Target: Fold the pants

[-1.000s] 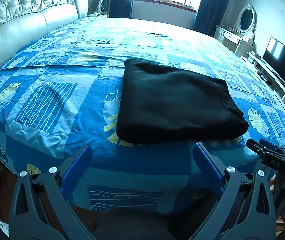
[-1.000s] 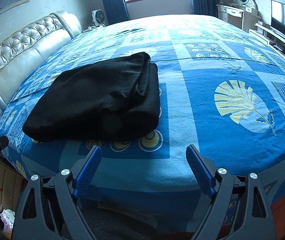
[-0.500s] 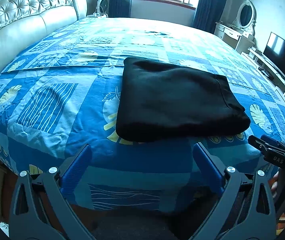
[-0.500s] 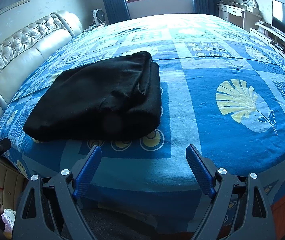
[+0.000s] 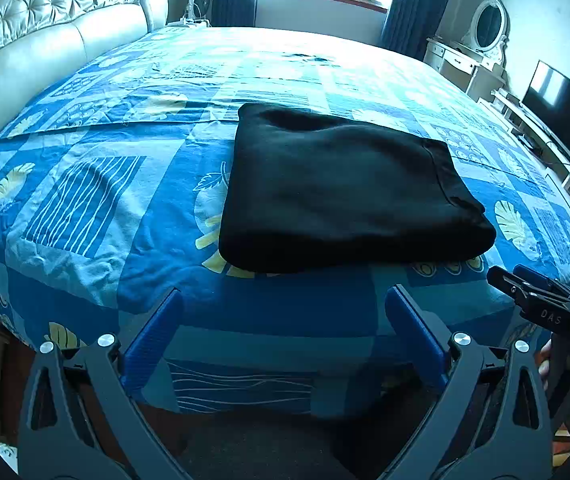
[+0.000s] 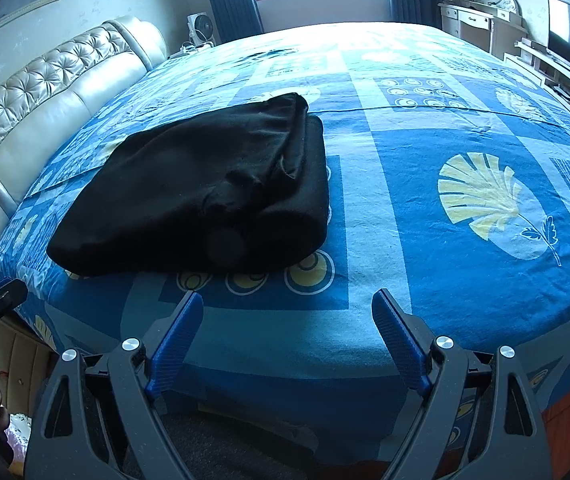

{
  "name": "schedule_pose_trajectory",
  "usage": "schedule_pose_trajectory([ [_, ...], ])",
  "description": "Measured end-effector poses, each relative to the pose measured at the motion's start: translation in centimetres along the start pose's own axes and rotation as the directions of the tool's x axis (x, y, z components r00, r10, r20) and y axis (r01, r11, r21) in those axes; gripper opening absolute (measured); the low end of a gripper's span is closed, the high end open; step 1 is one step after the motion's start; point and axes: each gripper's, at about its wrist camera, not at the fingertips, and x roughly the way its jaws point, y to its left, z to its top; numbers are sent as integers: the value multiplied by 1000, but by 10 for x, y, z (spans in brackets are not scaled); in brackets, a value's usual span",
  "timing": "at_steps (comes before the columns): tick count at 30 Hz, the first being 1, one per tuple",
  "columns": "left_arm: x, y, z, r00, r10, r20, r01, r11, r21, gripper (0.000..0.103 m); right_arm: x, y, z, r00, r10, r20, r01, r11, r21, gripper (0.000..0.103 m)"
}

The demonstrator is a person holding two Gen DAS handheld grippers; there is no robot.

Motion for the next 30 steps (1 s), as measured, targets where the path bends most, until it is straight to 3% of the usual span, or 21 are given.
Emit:
schedule_pose_trajectory([
  [10, 3, -1, 0, 999, -8, -34, 8, 1000, 8, 100, 0, 2, -1, 1000, 8, -7, -8, 1000, -8, 85],
  [30, -4, -12, 2, 999, 49, 11, -50, 997, 63, 100, 4, 6, -4, 1000, 18, -25, -19, 1000, -23, 85],
])
